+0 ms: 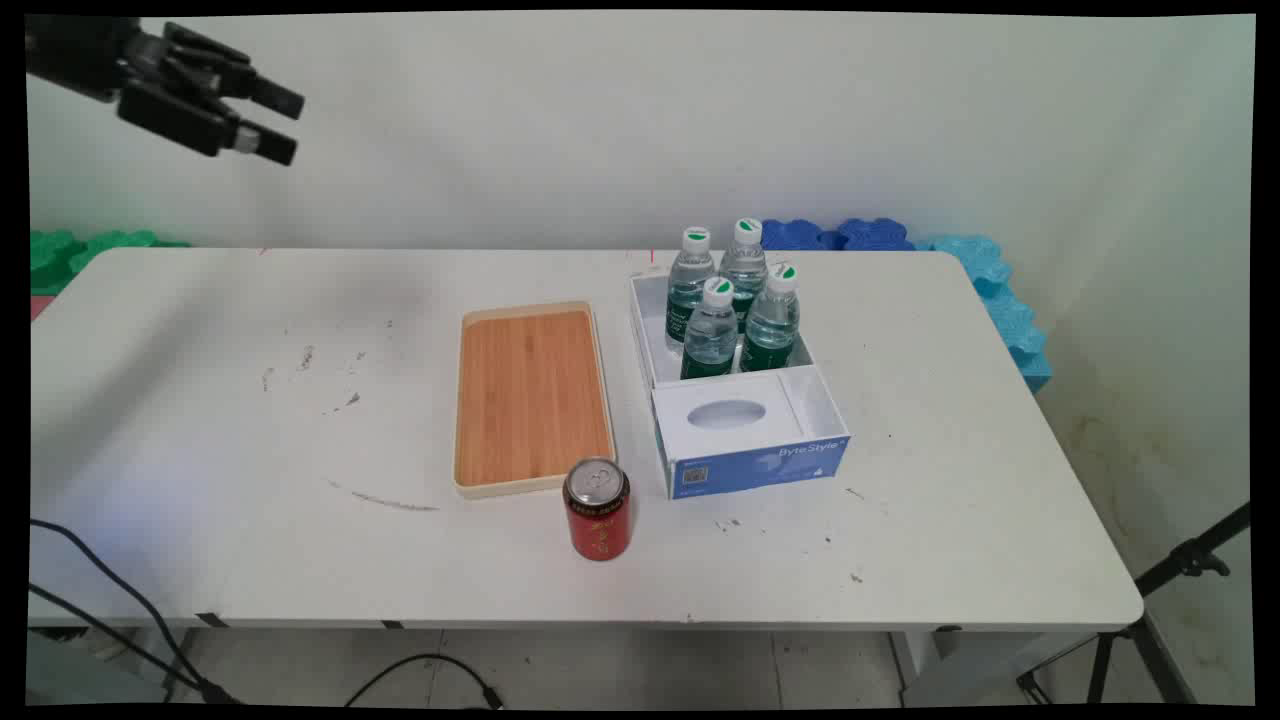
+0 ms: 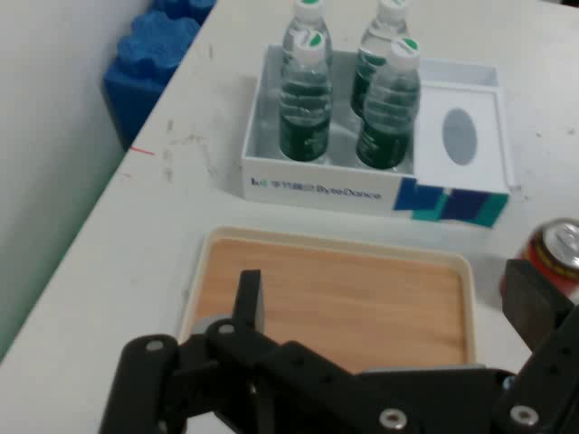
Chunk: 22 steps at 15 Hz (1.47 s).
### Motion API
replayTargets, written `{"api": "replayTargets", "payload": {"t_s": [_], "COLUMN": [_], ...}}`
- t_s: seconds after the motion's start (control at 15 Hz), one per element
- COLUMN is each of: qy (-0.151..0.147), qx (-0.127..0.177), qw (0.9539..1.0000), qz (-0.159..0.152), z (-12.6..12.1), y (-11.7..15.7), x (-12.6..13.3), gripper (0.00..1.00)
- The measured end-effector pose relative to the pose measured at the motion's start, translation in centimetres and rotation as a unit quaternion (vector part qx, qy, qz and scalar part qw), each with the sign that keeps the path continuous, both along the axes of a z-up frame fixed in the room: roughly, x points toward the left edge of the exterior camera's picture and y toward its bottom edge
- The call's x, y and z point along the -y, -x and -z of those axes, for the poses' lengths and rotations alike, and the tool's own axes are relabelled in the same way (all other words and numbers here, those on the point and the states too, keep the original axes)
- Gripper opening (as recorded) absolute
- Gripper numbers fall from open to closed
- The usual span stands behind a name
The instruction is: Pick up the green bottle from the white box
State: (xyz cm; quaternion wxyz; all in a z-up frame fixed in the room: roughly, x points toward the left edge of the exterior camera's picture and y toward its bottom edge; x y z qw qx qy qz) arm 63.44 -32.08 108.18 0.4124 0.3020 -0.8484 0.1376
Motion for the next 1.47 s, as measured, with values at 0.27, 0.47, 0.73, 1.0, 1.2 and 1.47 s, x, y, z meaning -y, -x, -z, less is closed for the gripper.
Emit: {"api": "replayTargets", "payload": {"t_s": [0.27,0.47,0.73,1.0,1.2,1.47], "qy": [0.009,0.009,-0.001,-0.021,-0.033,-0.041], "qx": [-0.016,-0.013,-0.002,0.001,0.002,0.002], "qw": [0.9995,0.9995,0.9998,0.9996,0.9994,0.9991], "qz": [-0.026,-0.026,-0.022,-0.018,-0.013,-0.004], "z": [0.5,2.2,5.8,9.6,12.3,15.6], "y": [5.3,10.4,15.6,19.6,22.1,24.7], "x": [2.1,3.6,5.1,6.3,7.4,9.0], "gripper": [1.0,1.0,1.0,1.0,1.0,1.0]}}
